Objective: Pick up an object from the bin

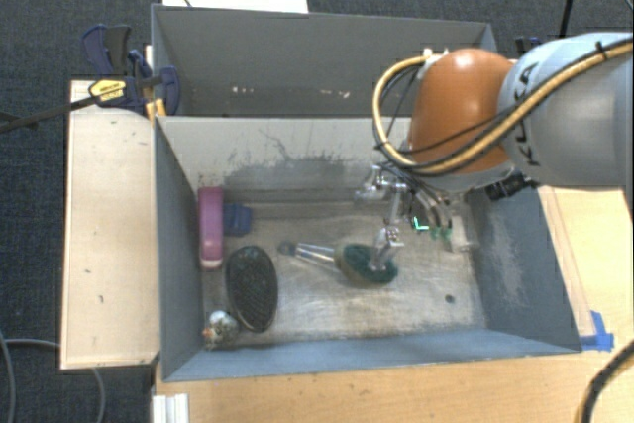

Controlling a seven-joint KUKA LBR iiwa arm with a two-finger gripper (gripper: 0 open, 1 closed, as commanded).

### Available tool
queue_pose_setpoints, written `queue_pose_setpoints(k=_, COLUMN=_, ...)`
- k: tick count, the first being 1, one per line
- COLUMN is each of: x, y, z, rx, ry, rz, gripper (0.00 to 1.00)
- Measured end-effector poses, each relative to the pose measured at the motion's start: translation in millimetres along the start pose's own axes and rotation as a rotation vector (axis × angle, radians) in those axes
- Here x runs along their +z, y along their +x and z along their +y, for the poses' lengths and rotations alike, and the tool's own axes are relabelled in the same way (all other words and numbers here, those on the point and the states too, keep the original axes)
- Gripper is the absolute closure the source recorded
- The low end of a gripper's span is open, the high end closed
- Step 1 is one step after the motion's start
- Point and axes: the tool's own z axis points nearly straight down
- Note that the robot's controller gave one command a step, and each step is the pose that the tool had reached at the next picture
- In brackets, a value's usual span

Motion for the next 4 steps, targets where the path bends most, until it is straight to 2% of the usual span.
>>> queue_pose_setpoints(k=1, x=60, y=7.6, z=-11, rx=-0.098, ry=-0.005, rz=0.001, gripper=0.00)
queue_pose_setpoints(k=2, x=57, y=8.4, z=-12, rx=-0.098, ry=-0.002, rz=0.007, gripper=1.00)
queue_pose_setpoints(k=3, x=-184, y=1.8, z=-6, rx=-0.416, ry=0.003, rz=-0.014, gripper=1.00)
queue_pose_setpoints(k=4, x=-179, y=2.8, z=-6, rx=-0.413, ry=0.001, rz=-0.006, gripper=0.00)
